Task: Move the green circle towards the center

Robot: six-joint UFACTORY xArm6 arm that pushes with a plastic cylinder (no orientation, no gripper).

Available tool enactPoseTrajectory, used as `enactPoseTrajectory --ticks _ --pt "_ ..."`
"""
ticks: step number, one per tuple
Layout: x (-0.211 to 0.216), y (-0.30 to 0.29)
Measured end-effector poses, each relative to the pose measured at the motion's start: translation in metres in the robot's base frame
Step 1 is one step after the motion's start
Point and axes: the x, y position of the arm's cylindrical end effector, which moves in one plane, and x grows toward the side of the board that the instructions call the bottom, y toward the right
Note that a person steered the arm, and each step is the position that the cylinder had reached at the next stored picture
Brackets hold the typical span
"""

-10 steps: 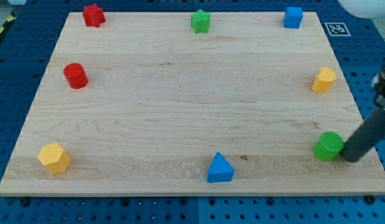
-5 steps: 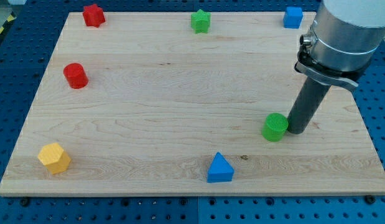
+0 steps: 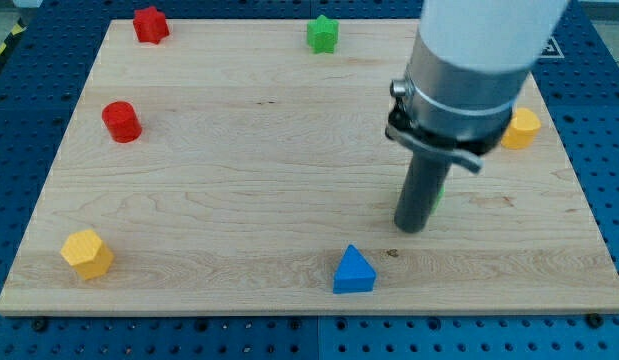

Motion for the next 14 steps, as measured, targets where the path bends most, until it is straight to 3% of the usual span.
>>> enactPoseTrajectory --ticks 2,3,5,8,9,12,14 --pt "-0.012 0.056" --pt "-0.022 0.056" --pt "-0.057 0.001" --pt "-0.075 0.028" --pt "-0.102 0.016" --pt "-0.125 -0.018" --pt "-0.145 0.023"
